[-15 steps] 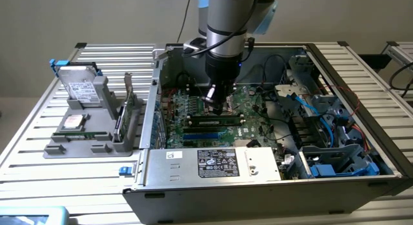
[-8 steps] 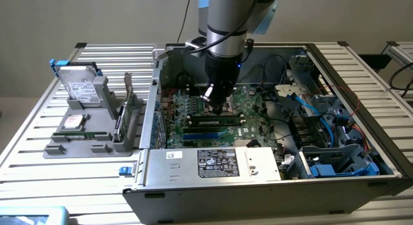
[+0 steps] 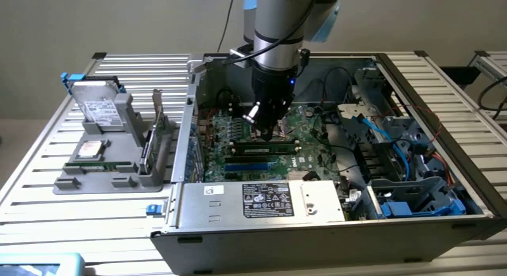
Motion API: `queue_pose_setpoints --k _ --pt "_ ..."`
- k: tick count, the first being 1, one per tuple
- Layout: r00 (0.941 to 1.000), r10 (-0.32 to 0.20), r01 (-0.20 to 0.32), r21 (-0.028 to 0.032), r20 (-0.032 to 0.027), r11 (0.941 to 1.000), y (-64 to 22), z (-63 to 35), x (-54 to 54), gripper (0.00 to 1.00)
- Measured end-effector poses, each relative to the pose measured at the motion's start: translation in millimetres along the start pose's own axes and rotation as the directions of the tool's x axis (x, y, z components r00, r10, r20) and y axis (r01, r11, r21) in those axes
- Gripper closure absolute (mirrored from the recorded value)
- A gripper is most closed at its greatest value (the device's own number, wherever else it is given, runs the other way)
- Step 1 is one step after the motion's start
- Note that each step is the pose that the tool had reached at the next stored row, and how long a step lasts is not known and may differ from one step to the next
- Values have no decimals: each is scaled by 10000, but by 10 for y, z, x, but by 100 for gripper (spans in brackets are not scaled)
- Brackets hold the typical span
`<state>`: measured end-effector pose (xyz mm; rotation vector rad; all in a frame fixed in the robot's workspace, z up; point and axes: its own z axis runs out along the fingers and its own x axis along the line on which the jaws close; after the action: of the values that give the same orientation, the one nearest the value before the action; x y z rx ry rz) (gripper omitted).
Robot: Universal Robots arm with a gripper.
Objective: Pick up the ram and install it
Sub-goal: 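Press down the ram until it locks into place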
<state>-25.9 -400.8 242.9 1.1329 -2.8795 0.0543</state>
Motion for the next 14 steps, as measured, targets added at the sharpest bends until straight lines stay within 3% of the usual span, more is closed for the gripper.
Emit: queue_pose_setpoints --k 7,14 --pt "9961 885 -885 -40 -5 9961 0 0 0 89" --pt "9846 1750 -1750 -74 -7 9845 0 1 0 89"
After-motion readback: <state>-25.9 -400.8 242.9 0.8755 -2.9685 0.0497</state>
